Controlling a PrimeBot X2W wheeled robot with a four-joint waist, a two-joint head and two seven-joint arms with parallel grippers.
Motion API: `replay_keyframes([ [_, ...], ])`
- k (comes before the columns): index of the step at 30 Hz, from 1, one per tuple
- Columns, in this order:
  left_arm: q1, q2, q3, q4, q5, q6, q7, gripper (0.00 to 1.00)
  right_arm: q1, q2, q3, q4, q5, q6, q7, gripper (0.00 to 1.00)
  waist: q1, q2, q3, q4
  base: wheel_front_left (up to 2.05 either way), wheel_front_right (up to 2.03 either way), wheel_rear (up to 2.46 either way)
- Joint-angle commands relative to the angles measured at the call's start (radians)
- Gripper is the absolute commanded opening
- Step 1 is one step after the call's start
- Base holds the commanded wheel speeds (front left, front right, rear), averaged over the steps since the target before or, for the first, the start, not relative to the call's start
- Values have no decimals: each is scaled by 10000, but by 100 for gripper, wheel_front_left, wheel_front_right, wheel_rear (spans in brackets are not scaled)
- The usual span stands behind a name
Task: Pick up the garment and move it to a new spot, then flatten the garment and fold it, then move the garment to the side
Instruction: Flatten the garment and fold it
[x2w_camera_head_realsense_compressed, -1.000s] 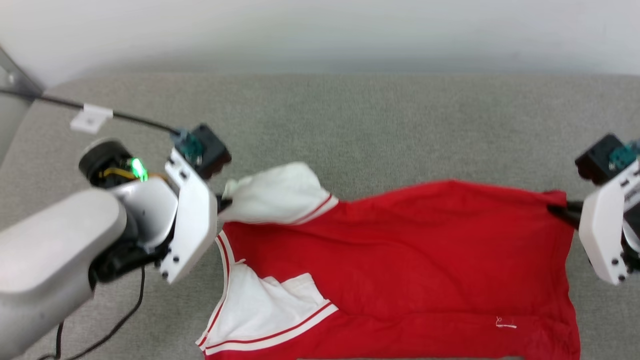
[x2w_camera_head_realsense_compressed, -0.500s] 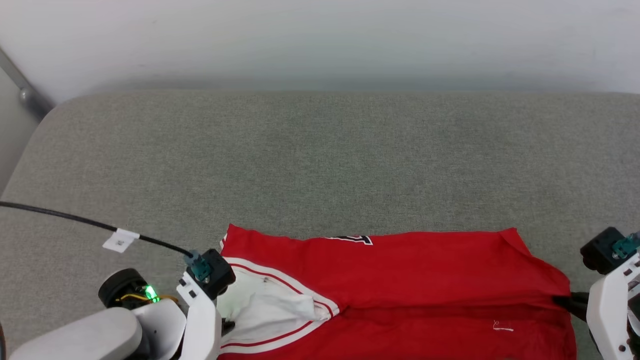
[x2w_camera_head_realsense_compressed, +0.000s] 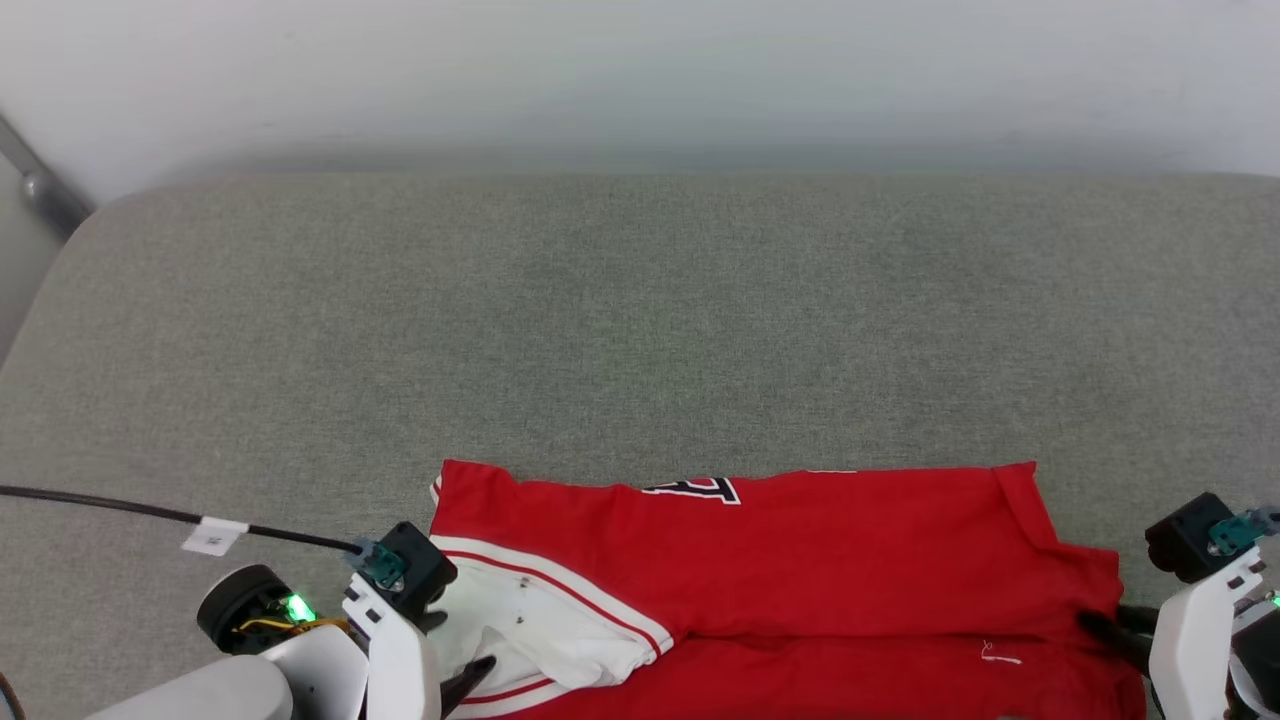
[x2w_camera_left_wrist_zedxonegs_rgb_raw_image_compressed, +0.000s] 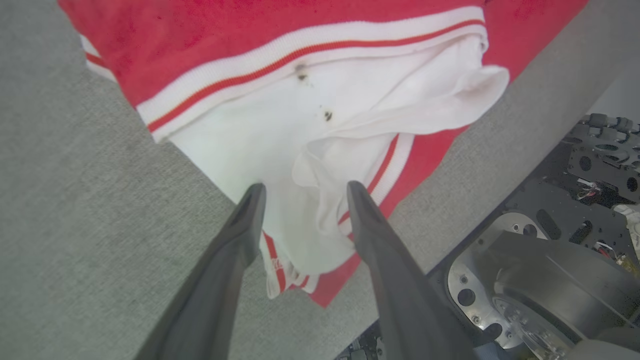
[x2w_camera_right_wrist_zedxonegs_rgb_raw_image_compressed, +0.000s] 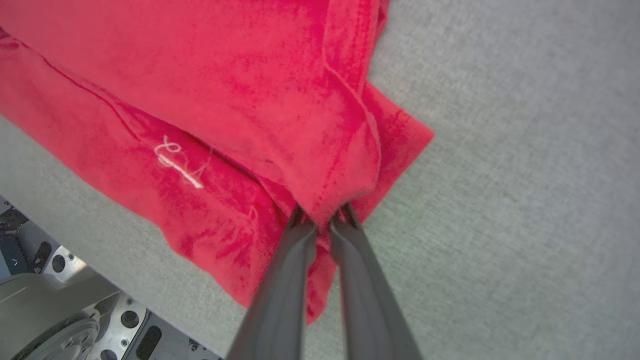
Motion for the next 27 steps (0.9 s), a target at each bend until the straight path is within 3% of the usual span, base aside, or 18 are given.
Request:
replay_keyframes([
  [1, 177, 49, 195, -125, 212, 233, -544, 100, 259, -23, -254, -207, -56, -4, -264, 100, 1, -1, -239, -50, 0, 0, 0],
  [5, 484, 206, 613, -441, 720, 1035, -2028, 100, 685, -264, -1201, -830, -142, -4, -780, 100, 1, -1, -498, -109, 0, 0, 0],
  [9, 842, 163, 1196, -686, 1267, 2295, -3673, 100, 1222, -415, -2605, -1292, -390, -4, -1160, 100, 1, -1, -557, -157, 0, 0, 0],
  [15, 1449, -147, 1904, -741, 1741, 4017, -5611, 100, 2193, 368, -5018, -1183, -603, -4, -1198, 100, 1, -1, -412, -93, 0, 0, 0],
  [16, 1449, -147, 1904, -741, 1741, 4017, -5611, 100, 2193, 368, -5018, -1183, -603, -4, -1198, 100, 1, -1, -412, -93, 0, 0, 0],
  [23, 2085, -789, 2782, -731, 2152, 5313, -6358, 100, 3249, 1789, -6518, -1293, -56, -4, -468, 100, 1, -1, -59, 169, 0, 0, 0],
  [27, 2409, -1372, 3477, -802, 2639, 5627, -6411, 100, 3595, 2291, -6735, -1159, 90, -4, 101, 100, 1, -1, 197, 373, 0, 0, 0],
])
